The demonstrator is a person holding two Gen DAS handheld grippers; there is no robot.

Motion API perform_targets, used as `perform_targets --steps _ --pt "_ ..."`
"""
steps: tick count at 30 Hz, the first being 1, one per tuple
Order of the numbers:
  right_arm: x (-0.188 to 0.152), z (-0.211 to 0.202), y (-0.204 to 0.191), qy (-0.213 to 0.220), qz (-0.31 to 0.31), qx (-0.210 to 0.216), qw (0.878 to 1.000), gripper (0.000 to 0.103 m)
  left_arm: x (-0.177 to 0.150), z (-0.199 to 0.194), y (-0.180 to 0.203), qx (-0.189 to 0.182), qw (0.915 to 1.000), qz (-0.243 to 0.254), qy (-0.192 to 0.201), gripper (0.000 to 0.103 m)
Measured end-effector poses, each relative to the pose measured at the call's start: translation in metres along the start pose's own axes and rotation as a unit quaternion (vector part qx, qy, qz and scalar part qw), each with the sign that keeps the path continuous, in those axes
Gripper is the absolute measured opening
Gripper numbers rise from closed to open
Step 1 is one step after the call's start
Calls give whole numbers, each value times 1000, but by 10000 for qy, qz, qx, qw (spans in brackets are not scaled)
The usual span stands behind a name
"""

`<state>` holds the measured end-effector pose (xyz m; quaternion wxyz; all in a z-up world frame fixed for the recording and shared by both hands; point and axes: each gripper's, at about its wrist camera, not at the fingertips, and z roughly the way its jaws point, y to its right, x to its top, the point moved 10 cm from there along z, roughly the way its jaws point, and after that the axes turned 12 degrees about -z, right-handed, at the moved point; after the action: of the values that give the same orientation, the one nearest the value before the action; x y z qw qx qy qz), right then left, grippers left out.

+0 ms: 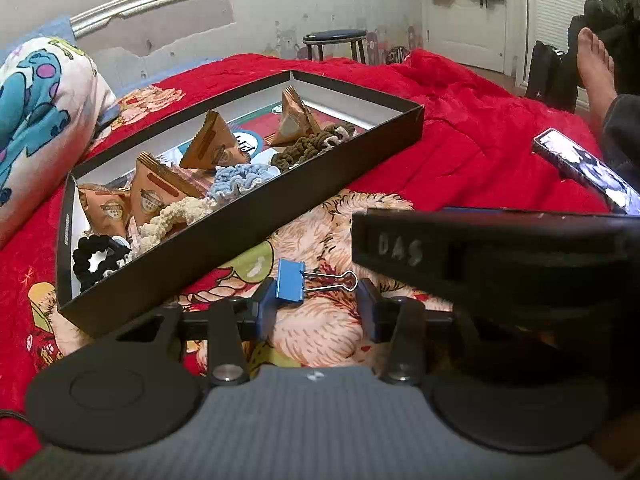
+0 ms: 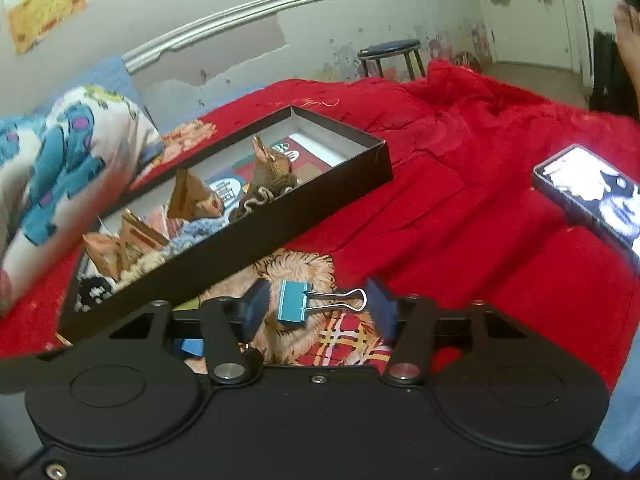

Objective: Organize objects
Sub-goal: 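Grasp a blue binder clip with the left tool while the right tool grasps another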

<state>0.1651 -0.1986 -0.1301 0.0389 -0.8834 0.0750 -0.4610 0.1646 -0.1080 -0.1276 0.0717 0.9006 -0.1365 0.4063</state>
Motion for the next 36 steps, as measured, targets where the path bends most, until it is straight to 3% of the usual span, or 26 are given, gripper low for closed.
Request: perform_targets --steps 6,7,8,13,14,16,18,22,24,25,27,28,29,36 --pt "-2 -2 -1 75 -25 12 10000 47 2 -3 -2 3 9998 -198 -22 45" --pt "-1 -3 1 102 81 59 9999 47 2 -4 -2 20 9998 -195 -12 28" --pt "0 -4 4 126 191 102 9997 47 3 -5 -2 34 9998 -193 -4 20" --pt "3 -7 9 164 323 125 9993 47 2 -5 -2 88 9997 -243 -24 19" --pt "2 -7 9 165 324 128 9993 47 3 -6 -2 110 9997 -240 7 22" --pt "2 -8 9 162 366 162 9991 47 4 -7 -2 146 9993 -327 71 62" --pt "3 -9 13 164 484 217 9985 46 7 -8 -4 190 9987 -458 117 85" --pt "8 -12 25 225 773 299 9963 46 15 -7 -2 9 9971 -702 296 85" --pt "9 -12 31 228 804 252 9962 46 16 0 4 43 9975 -662 248 85" --pt "10 -12 33 237 799 215 9963 46 15 5 6 150 9979 -600 196 81" --pt "10 -13 37 246 822 196 9961 46 11 14 8 403 9975 -580 26 69" --pt "10 -13 38 257 850 198 9959 46 11 12 9 392 9971 -649 81 55" --pt "10 -12 39 260 874 209 9956 46 11 11 11 348 9974 -628 53 49" --pt "10 -12 40 269 806 207 9962 47 10 4 13 513 9970 -566 156 48"
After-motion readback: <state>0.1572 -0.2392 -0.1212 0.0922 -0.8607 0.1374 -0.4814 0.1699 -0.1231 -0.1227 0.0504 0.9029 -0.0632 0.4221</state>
